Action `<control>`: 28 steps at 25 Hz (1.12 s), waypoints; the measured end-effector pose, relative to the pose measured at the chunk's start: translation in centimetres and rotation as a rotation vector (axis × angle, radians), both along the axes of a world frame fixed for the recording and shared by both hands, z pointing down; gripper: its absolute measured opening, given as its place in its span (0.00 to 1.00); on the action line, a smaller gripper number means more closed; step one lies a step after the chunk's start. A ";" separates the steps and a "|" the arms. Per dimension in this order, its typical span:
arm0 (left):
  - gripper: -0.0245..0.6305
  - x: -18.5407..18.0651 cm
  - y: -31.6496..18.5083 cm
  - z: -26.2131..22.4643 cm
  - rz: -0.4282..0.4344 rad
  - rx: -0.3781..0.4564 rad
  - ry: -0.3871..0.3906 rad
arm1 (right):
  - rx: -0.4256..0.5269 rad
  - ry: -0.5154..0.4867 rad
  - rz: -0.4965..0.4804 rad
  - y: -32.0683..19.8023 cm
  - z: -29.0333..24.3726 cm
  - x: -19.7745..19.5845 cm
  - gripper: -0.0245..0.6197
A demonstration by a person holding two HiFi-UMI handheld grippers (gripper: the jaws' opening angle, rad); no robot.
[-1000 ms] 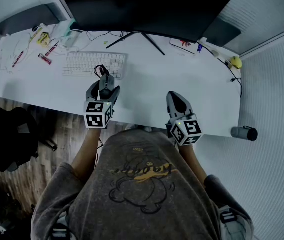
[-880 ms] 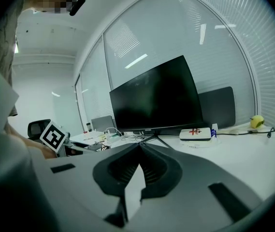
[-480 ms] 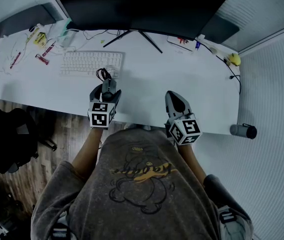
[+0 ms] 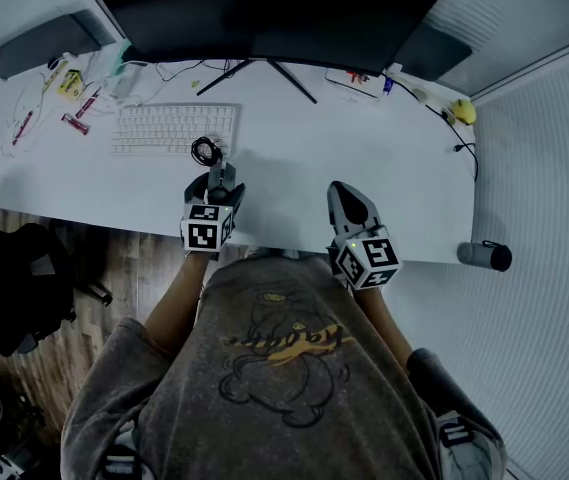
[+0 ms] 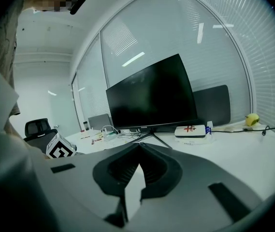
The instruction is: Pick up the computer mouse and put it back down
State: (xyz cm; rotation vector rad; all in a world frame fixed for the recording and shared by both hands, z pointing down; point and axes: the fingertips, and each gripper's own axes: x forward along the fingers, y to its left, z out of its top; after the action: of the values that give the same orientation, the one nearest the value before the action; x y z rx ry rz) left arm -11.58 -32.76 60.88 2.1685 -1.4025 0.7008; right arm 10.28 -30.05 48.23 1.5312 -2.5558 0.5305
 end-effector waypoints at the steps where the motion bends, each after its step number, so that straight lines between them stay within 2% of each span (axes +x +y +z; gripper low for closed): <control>1: 0.59 0.1 0.0 0.4 0.004 -0.007 -0.004 | -0.001 0.001 0.002 0.0 0.0 0.1 0.05; 14: 0.59 1.0 0.3 4.0 0.010 -0.080 -0.036 | -0.015 0.010 0.017 0.6 0.5 1.0 0.05; 28: 0.59 0.8 0.3 6.0 -0.006 -0.108 -0.066 | -0.025 0.016 0.028 1.1 0.7 1.6 0.05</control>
State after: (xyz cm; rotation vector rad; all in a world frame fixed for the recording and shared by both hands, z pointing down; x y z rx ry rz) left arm -10.77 -32.46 66.92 2.0738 -1.3706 0.8336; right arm 11.91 -28.98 48.96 1.5585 -2.5100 0.5482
